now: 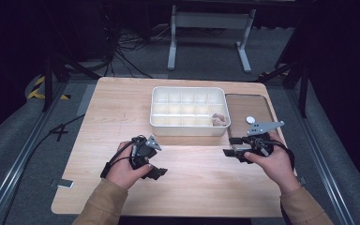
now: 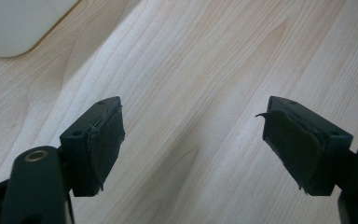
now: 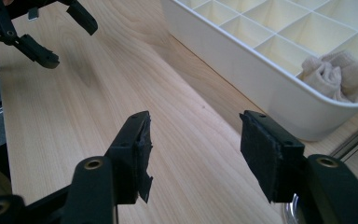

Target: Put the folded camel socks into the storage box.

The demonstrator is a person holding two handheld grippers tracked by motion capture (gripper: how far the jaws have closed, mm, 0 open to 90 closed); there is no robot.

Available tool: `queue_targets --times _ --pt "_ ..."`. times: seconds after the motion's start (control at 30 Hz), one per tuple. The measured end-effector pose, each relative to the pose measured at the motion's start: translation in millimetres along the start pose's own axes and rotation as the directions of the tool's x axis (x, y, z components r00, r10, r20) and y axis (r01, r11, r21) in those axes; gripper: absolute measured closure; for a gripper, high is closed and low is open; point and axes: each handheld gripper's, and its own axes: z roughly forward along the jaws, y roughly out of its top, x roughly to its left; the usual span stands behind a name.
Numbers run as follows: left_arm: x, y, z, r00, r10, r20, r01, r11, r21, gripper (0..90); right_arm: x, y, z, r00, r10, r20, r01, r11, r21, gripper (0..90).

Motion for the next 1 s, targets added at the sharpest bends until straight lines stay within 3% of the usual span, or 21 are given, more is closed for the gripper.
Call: queue_targets --times 0.37,0.67,0.77,1.0 --pt "-0.8 -2.7 -1.1 1.0 -0.003 0.0 0.003 1.0 0.008 21.0 17.4 -26.3 7.6 0.9994 -0.009 -0.032 0.009 1.0 0.012 42.1" --pt "0.3 -4.6 -0.6 1.0 -0.003 -0.001 0.003 0.9999 0.016 21.0 21.8 -48.0 33.7 0.9984 -0.038 -0.042 0.041 0.997 0.062 41.3" --pt "0.8 -4.9 -0.2 1.0 -0.004 0.002 0.004 0.9999 0.014 21.0 22.1 -55.3 41.2 0.9978 -0.039 -0.054 0.042 0.997 0.061 40.8" --pt "2.2 -5.8 -0.2 1.0 -0.004 0.003 0.004 0.9998 0.019 21.0 30.0 -70.2 57.3 0.992 -0.091 -0.088 0.096 0.994 0.049 40.1"
